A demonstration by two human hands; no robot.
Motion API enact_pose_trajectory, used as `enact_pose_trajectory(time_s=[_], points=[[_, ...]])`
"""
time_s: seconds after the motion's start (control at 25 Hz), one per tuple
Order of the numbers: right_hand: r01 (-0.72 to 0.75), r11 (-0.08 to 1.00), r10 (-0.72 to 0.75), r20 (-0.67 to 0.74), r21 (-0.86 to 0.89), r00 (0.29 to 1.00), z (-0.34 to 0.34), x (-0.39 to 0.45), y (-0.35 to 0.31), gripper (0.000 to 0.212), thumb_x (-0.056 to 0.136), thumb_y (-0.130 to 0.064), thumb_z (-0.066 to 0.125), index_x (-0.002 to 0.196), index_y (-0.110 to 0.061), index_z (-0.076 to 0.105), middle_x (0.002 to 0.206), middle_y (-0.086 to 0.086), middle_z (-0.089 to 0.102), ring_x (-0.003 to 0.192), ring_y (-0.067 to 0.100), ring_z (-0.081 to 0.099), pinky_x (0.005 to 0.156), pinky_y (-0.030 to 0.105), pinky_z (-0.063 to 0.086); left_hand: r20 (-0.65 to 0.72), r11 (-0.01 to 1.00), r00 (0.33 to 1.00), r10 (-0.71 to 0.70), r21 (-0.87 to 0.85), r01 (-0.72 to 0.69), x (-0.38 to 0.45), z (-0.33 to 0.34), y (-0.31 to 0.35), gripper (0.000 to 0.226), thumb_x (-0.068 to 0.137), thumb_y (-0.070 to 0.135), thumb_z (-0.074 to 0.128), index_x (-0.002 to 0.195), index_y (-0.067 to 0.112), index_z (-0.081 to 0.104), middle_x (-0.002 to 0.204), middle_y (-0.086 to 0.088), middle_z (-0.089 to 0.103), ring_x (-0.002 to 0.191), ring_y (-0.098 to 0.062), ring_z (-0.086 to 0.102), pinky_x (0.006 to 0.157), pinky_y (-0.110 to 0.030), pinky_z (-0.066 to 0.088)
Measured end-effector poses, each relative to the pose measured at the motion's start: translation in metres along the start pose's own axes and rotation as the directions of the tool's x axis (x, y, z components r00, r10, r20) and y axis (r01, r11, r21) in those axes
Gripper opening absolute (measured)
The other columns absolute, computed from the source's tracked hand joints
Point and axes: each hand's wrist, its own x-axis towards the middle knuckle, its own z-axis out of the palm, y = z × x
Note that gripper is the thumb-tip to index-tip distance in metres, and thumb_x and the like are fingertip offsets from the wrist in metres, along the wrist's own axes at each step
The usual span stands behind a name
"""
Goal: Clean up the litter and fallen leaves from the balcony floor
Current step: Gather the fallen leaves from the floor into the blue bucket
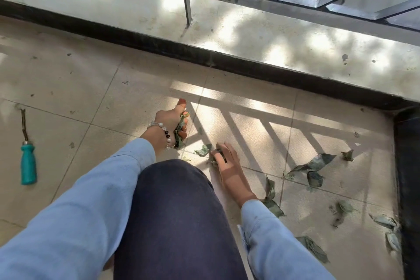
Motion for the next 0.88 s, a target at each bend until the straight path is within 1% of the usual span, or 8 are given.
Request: enact_pose_trajectory(time_s=[0.08, 0.16, 0.24, 0.32, 0.48, 0.64, 0.76, 0.88], points=[[-0.194, 0.892, 0.223, -0.023, 0.407, 0.975, -0.005, 0.019, -0.010, 0.022, 0.092, -0.023, 0.050, 0.105, -0.018, 0.067, 0.120, -0.005, 0.057, 0.118, 0.017, 0.050, 0.105, 0.037, 0.036, 0.013, 1.000, 1.000, -0.005, -0.006, 0.005, 0.001, 0.000, -0.001, 0.040, 0.088, 0.044, 0.065, 0.070, 0.010, 0.057, 0.054, -0.003, 0.048, 0.041, -0.013, 0.036, 0.038, -0.017, 0.029], [-0.193, 0.818, 0.310, -0.133, 0.542, 0.941, -0.012, 0.040, -0.016, 0.024, 0.077, -0.005, 0.050, 0.082, -0.017, 0.070, 0.095, -0.005, 0.060, 0.097, 0.026, 0.059, 0.092, 0.043, 0.047, 0.010, 1.000, 1.000, 0.005, -0.005, -0.005, 0.001, -0.002, 0.000, 0.039, 0.088, 0.043, 0.065, 0.071, 0.009, 0.057, 0.055, -0.003, 0.048, 0.042, -0.014, 0.037, 0.038, -0.017, 0.029], [-0.063, 0.941, 0.118, -0.148, 0.332, 0.982, -0.011, 0.052, -0.019, 0.037, 0.072, 0.008, 0.048, 0.096, -0.009, 0.069, 0.106, 0.004, 0.059, 0.104, 0.025, 0.054, 0.099, 0.027, 0.043, 0.007, 1.000, 1.000, 0.008, -0.003, -0.008, 0.002, -0.003, 0.000, 0.039, 0.088, 0.044, 0.065, 0.074, 0.008, 0.058, 0.054, -0.003, 0.048, 0.041, -0.014, 0.037, 0.037, -0.017, 0.030], [0.071, 0.993, -0.065, -0.070, 0.098, 0.995, 0.004, 0.054, -0.016, 0.036, 0.080, -0.005, 0.058, 0.114, -0.014, 0.064, 0.124, 0.007, 0.051, 0.117, 0.019, 0.039, 0.107, 0.020, 0.028, -0.002, 1.000, 1.000, 0.010, 0.001, -0.010, 0.004, -0.004, 0.001, 0.040, 0.087, 0.045, 0.065, 0.076, 0.008, 0.058, 0.054, -0.003, 0.048, 0.040, -0.014, 0.037, 0.037, -0.017, 0.030], [-0.173, 0.926, 0.169, 0.041, 0.334, 0.985, 0.017, 0.053, -0.012, 0.027, 0.092, -0.017, 0.053, 0.117, -0.019, 0.064, 0.118, -0.006, 0.052, 0.122, 0.022, 0.046, 0.100, 0.017, 0.036, 0.020, 1.000, 1.000, -0.002, -0.004, 0.002, 0.006, -0.004, 0.000, 0.040, 0.088, 0.045, 0.065, 0.071, 0.010, 0.056, 0.051, -0.002, 0.046, 0.038, -0.014, 0.036, 0.037, -0.018, 0.030], [-0.067, 0.979, 0.098, -0.156, 0.194, 0.983, 0.007, 0.075, -0.024, 0.037, 0.080, 0.007, 0.054, 0.114, -0.008, 0.062, 0.117, 0.014, 0.053, 0.111, 0.029, 0.048, 0.098, 0.011, 0.032, 0.023, 1.000, 1.000, 0.005, -0.022, -0.004, 0.006, -0.006, 0.000, 0.039, 0.089, 0.044, 0.064, 0.074, 0.008, 0.057, 0.052, -0.002, 0.046, 0.038, -0.013, 0.036, 0.038, -0.017, 0.029], [0.049, 0.999, -0.048, 0.021, -0.012, 0.999, 0.017, 0.076, -0.036, 0.039, 0.089, -0.033, 0.058, 0.127, -0.023, 0.054, 0.139, 0.010, 0.041, 0.129, 0.031, 0.030, 0.113, 0.042, 0.023, -0.010, 1.000, 1.000, -0.003, -0.002, 0.003, 0.013, -0.010, -0.001, 0.044, 0.085, 0.049, 0.065, 0.083, 0.006, 0.058, 0.055, -0.003, 0.048, 0.039, -0.015, 0.038, 0.039, -0.018, 0.033], [0.269, 0.926, -0.218, 0.207, -0.264, 0.954, 0.040, 0.056, -0.035, 0.046, 0.091, -0.046, 0.055, 0.133, -0.026, 0.052, 0.152, 0.011, 0.031, 0.139, 0.038, 0.020, 0.115, 0.051, 0.014, -0.011, 1.000, 1.000, -0.014, -0.007, 0.014, 0.017, -0.013, -0.001, 0.048, 0.083, 0.053, 0.066, 0.082, 0.006, 0.057, 0.055, -0.003, 0.049, 0.038, -0.015, 0.039, 0.039, -0.019, 0.033]])
